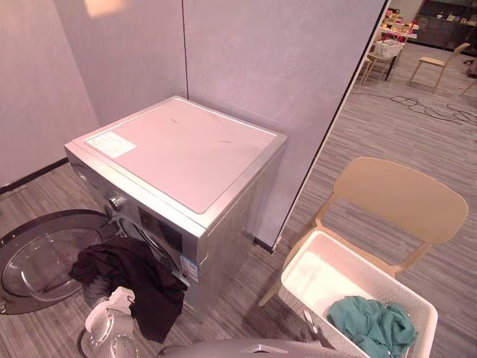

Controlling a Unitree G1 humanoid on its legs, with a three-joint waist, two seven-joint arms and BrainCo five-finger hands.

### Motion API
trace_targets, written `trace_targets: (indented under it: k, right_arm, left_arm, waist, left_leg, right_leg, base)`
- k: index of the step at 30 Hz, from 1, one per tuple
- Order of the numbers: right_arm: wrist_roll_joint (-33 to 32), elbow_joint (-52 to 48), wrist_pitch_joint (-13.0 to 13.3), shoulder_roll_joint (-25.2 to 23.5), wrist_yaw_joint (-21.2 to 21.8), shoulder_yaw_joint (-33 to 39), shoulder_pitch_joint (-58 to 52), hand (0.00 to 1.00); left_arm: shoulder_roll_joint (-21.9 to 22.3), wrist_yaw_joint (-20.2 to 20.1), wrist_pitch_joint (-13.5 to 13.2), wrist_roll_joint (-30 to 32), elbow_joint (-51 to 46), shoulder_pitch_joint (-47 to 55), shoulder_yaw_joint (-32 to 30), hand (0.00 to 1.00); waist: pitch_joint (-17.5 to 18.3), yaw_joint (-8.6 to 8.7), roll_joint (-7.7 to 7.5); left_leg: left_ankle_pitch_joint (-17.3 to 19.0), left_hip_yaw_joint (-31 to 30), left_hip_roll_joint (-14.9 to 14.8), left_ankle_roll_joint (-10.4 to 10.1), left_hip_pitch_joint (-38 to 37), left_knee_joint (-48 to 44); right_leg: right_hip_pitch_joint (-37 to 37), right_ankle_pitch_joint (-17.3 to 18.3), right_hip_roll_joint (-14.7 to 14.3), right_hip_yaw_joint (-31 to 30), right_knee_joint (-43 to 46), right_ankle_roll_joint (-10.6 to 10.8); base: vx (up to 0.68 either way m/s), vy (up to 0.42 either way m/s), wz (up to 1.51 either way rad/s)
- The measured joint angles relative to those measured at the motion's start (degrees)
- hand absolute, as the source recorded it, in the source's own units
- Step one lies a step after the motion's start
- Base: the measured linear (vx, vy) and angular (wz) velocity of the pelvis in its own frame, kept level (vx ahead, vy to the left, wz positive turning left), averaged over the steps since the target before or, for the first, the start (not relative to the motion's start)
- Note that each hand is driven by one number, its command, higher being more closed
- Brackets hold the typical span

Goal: Pick up the laundry basket with both hands and put the clothes into the washing machine.

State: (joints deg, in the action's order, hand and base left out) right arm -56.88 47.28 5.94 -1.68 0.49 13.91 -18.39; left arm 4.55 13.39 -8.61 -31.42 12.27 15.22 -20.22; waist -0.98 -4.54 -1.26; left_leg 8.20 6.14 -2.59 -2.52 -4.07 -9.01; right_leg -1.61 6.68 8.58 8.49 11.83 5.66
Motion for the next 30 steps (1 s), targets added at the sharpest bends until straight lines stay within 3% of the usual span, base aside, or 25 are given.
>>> trace_targets:
  k: [7,16,23,30]
  right_arm:
    - [-5.1,4.4,0.1,-1.3,-2.5,9.0,-0.3,0.00]
    - [-8.8,5.7,1.0,-1.8,-4.9,19.6,3.4,0.00]
    - [-12.8,0.6,4.6,-1.0,-7.5,25.0,9.7,0.00]
    - [-15.3,-10.7,10.6,0.0,-11.9,27.3,16.4,0.00]
  left_arm:
    - [0.0,-1.4,0.0,-1.0,-0.6,-0.6,0.0,1.00]
    - [-0.1,-1.7,0.2,-1.0,-2.5,-0.8,0.0,1.00]
    - [-0.5,-1.7,0.2,-1.1,-2.8,-1.2,0.5,1.00]
    - [-0.5,-1.4,0.2,-1.7,-3.1,-2.8,2.4,1.00]
  waist:
    - [-0.1,1.15,0.83]
    - [0.0,0.92,0.74]
    - [0.4,0.87,1.03]
    - [0.4,-0.39,2.65]
  left_leg:
    - [0.0,0.6,0.0,0.0,0.1,0.2]
    - [0.0,1.5,0.2,0.0,0.8,0.1]
    - [-0.1,1.7,0.3,0.0,1.7,0.2]
    - [-0.3,1.0,0.8,0.1,3.1,0.2]
  right_leg:
    - [0.9,0.0,0.1,-0.5,1.2,0.4]
    - [2.5,0.1,0.2,-1.6,2.1,0.4]
    - [3.9,0.2,0.3,-1.7,2.8,0.5]
    - [5.0,0.3,0.8,-1.5,3.0,0.7]
  base:
    - [0.01,0.001,-0.04]
    - [-0.02,0.006,-0.03]
    - [-0.01,0.003,-0.01]
    - [0.00,0.007,0.04]
